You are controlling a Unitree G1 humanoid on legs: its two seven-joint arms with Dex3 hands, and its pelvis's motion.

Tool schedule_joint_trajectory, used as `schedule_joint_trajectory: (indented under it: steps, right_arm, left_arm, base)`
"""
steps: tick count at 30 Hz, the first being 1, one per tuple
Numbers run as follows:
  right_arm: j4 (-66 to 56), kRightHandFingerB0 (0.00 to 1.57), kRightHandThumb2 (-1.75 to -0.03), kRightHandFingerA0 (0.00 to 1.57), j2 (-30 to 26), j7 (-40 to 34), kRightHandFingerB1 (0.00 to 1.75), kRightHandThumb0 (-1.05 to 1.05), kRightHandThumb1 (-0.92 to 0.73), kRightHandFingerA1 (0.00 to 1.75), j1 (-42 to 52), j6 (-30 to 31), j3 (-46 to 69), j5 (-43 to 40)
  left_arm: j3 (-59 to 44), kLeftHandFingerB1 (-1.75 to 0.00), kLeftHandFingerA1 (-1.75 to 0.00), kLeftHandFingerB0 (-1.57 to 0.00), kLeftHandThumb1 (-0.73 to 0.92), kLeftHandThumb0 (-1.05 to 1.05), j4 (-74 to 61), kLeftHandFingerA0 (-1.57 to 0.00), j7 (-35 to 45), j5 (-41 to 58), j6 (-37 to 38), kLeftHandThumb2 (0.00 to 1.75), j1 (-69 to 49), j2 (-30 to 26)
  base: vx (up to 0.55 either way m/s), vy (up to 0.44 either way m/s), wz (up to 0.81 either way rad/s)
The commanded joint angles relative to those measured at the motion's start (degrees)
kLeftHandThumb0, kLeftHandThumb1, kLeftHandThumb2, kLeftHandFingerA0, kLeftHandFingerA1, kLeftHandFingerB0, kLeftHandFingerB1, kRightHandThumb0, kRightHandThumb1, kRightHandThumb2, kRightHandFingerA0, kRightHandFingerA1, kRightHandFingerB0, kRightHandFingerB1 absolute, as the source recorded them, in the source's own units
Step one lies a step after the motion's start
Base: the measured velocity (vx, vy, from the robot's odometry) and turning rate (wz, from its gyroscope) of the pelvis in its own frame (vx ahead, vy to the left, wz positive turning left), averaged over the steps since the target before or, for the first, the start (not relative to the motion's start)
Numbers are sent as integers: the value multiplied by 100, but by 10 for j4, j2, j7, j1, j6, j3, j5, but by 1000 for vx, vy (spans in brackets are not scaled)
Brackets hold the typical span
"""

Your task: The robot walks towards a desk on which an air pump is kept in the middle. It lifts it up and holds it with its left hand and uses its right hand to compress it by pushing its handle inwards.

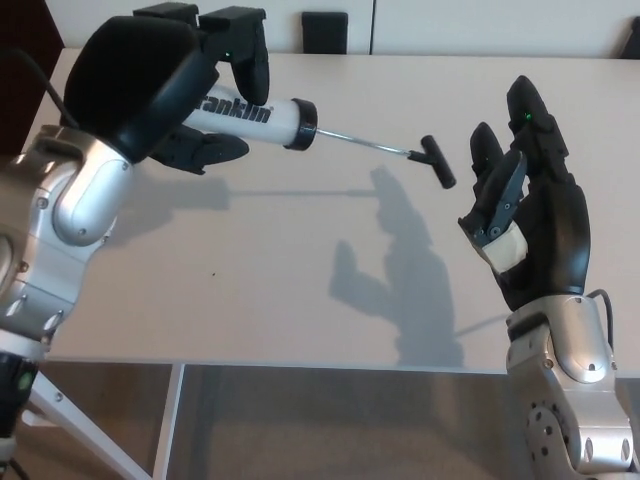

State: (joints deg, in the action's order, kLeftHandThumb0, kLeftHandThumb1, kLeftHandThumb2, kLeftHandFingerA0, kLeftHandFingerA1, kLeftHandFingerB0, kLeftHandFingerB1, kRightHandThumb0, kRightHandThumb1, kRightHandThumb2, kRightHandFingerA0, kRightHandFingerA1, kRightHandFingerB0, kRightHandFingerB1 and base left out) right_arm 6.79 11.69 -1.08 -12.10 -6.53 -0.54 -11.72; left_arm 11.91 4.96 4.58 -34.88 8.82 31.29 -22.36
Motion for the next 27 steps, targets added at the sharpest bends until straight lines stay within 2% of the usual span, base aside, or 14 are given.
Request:
schedule_joint_trajectory:
  steps: [1, 10, 11, 13, 14, 15, 16, 20, 21, 23, 24, 25, 26, 27]
  right_arm:
    - [35, 0, -114, 0, -6, 12, 6, -93, -82, 6, -27, -2, 22, -16]
    - [66, 0, -114, 0, -28, 18, 10, -87, -79, 11, -47, -1, 51, -24]
    - [74, 0, -94, 0, -35, 17, 2, -85, -73, 0, -52, -4, 57, -22]
    - [81, 0, -94, 0, -39, 16, 2, -85, -73, 0, -55, -5, 62, -20]
    - [94, 0, -114, 0, -49, 16, 11, -87, -77, 12, -62, -10, 72, -19]
    - [94, 0, -114, 0, -49, 16, 11, -87, -77, 12, -62, -10, 72, -19]
    - [107, 0, -94, 0, -59, 21, 4, -87, -71, 0, -70, -14, 82, -21]
    - [121, 0, -94, 0, -69, 26, 3, -87, -72, 0, -82, -19, 93, -21]
    - [124, 0, -115, 0, -72, 27, 11, -87, -79, 12, -89, -17, 97, -23]
    - [129, 0, -115, 0, -74, 29, 11, -87, -79, 12, -97, -16, 102, -26]
    - [128, 0, -94, 0, -74, 30, 6, -85, -72, 3, -99, -15, 104, -27]
    - [128, 0, -94, 0, -74, 30, 6, -85, -72, 3, -101, -14, 105, -28]
    - [129, 0, -113, 0, -74, 34, 9, -89, -77, 10, -103, -14, 106, -29]
    - [129, 0, -113, 0, -74, 36, 9, -89, -77, 10, -105, -14, 107, -30]
  left_arm:
    - [-91, -171, -175, -50, 62, 2, -88, -61, 113, 233, 0, 51, -44, -6]
    - [-109, -171, -175, -49, 63, 3, -114, -62, 134, 239, -10, 52, -50, -22]
    - [-111, -173, -175, -49, 61, 2, -117, -64, 137, 241, -10, 54, -50, -23]
    - [-112, -173, -175, -49, 61, 2, -120, -64, 139, 243, -11, 54, -50, -24]
    - [-116, -162, -175, -51, 66, 1, -127, -63, 147, 246, -16, 48, -52, -26]
    - [-116, -162, -175, -51, 66, 1, -127, -63, 147, 246, -16, 48, -52, -26]
    - [-119, -162, -175, -51, 66, 1, -134, -64, 154, 250, -23, 48, -54, -28]
    - [-124, -162, -175, -52, 65, 1, -141, -64, 162, 252, -29, 48, -57, -31]
    - [-125, -161, -175, -52, 65, 2, -142, -64, 164, 254, -28, 48, -58, -32]
    - [-128, -161, -175, -52, 65, 2, -143, -64, 169, 258, -27, 48, -58, -33]
    - [-128, -161, -175, -53, 64, 2, -144, -66, 170, 258, -29, 48, -59, -33]
    - [-128, -161, -175, -53, 64, 2, -145, -66, 172, 259, -31, 48, -59, -33]
    - [-128, -169, -175, -52, 62, 4, -144, -64, 173, 262, -30, 52, -60, -33]
    - [-128, -169, -175, -52, 62, 4, -144, -64, 174, 265, -29, 52, -60, -32]
  base:
    - [0, 0, 0]
    - [0, 0, 0]
    - [0, 0, 0]
    - [0, 0, 0]
    - [0, 0, 0]
    - [0, 0, 0]
    - [0, 0, 0]
    - [0, 0, 0]
    - [0, 0, 0]
    - [0, 0, 0]
    - [0, 0, 0]
    - [0, 0, 0]
    - [0, 0, 0]
    - [0, 0, 0]
